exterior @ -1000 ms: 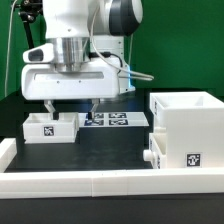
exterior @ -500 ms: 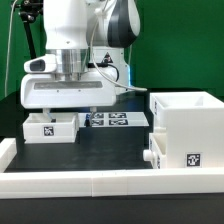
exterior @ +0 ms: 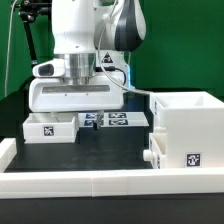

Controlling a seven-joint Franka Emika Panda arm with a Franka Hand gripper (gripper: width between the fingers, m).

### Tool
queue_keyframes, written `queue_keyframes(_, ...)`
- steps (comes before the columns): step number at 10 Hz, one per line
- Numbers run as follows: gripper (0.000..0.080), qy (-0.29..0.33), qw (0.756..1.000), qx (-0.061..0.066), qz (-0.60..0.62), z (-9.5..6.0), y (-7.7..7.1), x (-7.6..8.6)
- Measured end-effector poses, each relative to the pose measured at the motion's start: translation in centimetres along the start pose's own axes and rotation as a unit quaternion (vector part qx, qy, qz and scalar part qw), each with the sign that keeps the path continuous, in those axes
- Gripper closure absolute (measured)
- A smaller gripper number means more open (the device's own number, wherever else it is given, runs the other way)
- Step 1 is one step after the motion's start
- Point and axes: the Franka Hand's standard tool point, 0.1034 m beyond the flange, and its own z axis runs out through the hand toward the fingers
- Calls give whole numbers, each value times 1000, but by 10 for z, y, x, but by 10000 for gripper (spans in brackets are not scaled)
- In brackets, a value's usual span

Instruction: Assemble drawer

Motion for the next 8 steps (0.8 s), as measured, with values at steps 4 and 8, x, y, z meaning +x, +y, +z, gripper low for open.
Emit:
queue_keyframes(4,556,0,1000,0,0,0,1,0)
queue_keyframes(8,758,0,1000,0,0,0,1,0)
